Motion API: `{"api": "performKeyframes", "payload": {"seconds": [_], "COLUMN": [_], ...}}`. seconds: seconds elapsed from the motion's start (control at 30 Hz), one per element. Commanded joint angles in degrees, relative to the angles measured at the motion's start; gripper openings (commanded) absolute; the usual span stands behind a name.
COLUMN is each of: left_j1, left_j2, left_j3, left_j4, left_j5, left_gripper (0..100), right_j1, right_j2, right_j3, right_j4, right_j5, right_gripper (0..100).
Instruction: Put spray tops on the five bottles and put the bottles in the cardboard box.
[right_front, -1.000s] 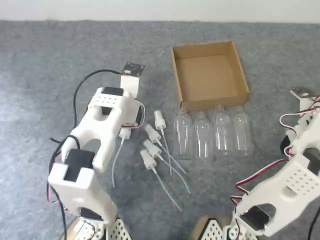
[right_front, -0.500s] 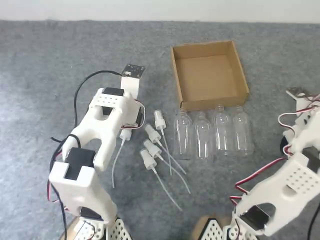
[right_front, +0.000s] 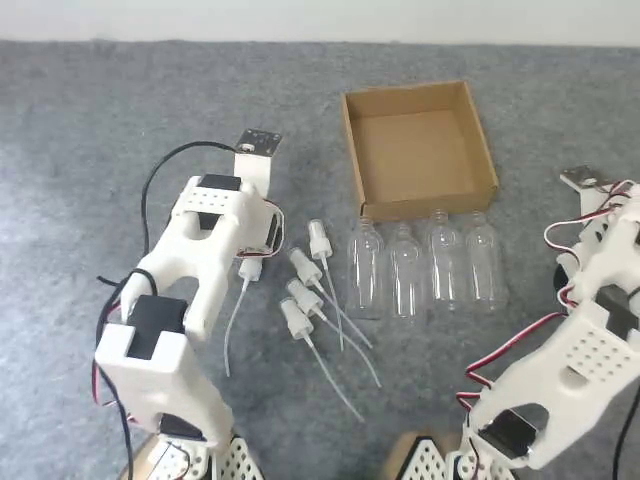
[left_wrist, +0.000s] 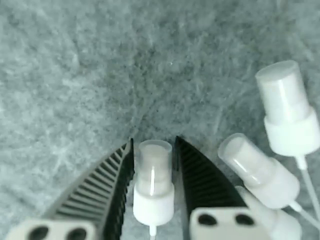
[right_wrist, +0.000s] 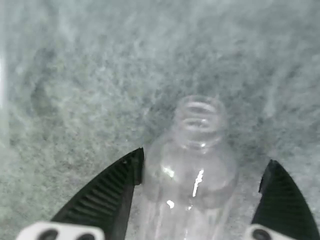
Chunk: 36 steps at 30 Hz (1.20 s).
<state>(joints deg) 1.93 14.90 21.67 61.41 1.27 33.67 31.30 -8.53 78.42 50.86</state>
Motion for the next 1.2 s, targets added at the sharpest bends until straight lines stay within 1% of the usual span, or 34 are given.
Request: {"api": "performKeyframes", "payload": {"seconds": [0.0, 0.07, 0.13, 0.3, 0.33, 0.4, 0.47, 0.57, 0.67, 0.77, 0.9, 1.03, 1.17], "left_j1": [-0.35, -0.26, 0.0, 0.97, 0.97, 0.88, 0.53, 0.09, -0.79, -1.58, -1.58, -1.49, -1.76], "left_j2": [-0.62, -0.62, -0.62, -0.62, -0.7, -1.14, -1.32, -1.41, -2.64, -7.21, -16.0, -27.16, -40.18], "left_j3": [-1.8, -1.45, -0.75, 0.22, 0.22, 0.22, -0.4, -1.36, -2.86, -2.51, -1.8, -2.15, -2.15], "left_j4": [1.93, 1.85, 1.58, 0.26, 0.18, 0.18, 0.35, 0.44, 1.76, 2.37, 2.73, 4.92, 4.75], "left_j5": [0.62, 0.62, 0.62, 0.62, 0.53, 0.53, 0.53, 0.53, 0.53, 0.53, 0.88, 1.05, 3.96], "left_gripper": [13, 13, 12, 4, 3, 1, 1, 1, 1, 1, 1, 1, 1], "right_j1": [-1.27, -1.27, -1.27, -1.36, -1.36, -1.71, -1.63, -1.19, 0.48, 2.15, 2.33, -0.66, -8.66], "right_j2": [-3.56, -2.33, -1.19, 0.4, 0.4, 0.31, 0.31, 0.31, 0.13, -2.07, -9.36, -19.91, -29.41], "right_j3": [-1.93, -1.93, -1.93, -2.02, -2.02, -2.11, -2.55, -7.38, -14.59, -20.22, -22.77, -22.59, -22.42], "right_j4": [-2.33, -2.33, -2.33, -2.33, -2.15, -1.36, 1.63, 7.08, 11.12, 14.46, 15.87, 15.52, 15.96], "right_j5": [-2.2, -2.11, -2.11, -1.58, 0.09, 5.98, 8.88, 8.62, 6.07, 4.31, 0.53, -5.19, -10.2], "right_gripper": [34.4, 33.5, 29.1, 10.6, 6.5, 0.3, 1.3, 0.6, 0.6, 0.6, 0.6, 0.6, 0.6]}}
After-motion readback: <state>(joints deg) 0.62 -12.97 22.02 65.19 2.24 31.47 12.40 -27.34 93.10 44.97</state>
